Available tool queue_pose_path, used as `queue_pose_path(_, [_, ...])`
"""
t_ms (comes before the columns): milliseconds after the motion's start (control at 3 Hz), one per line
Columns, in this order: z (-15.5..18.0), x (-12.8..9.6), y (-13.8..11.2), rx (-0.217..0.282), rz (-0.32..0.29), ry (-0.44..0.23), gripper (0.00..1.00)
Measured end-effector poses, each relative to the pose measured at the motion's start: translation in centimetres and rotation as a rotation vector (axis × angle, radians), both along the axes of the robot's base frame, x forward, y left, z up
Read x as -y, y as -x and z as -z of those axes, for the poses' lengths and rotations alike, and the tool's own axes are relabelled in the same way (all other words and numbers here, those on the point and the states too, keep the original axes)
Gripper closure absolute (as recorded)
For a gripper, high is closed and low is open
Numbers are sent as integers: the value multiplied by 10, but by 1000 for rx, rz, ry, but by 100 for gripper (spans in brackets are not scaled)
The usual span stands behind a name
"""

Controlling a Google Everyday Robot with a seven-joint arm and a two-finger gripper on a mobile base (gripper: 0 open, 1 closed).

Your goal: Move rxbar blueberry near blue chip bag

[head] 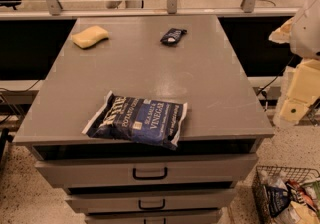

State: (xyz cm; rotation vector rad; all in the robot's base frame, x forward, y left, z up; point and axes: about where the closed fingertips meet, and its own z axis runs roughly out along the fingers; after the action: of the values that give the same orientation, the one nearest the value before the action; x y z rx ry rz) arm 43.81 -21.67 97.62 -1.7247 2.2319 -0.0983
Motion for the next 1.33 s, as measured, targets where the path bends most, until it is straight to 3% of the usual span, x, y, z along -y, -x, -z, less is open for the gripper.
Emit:
queue_pose_path(333, [0, 0, 0, 0, 0, 0, 0])
queue_pose_path(667, [11, -7, -15, 21, -6, -40, 0])
queue_pose_path(1000, [43, -27, -80, 75, -5, -163, 0])
queue_pose_path(1333, [56, -46, -140, 138, -19, -247, 0])
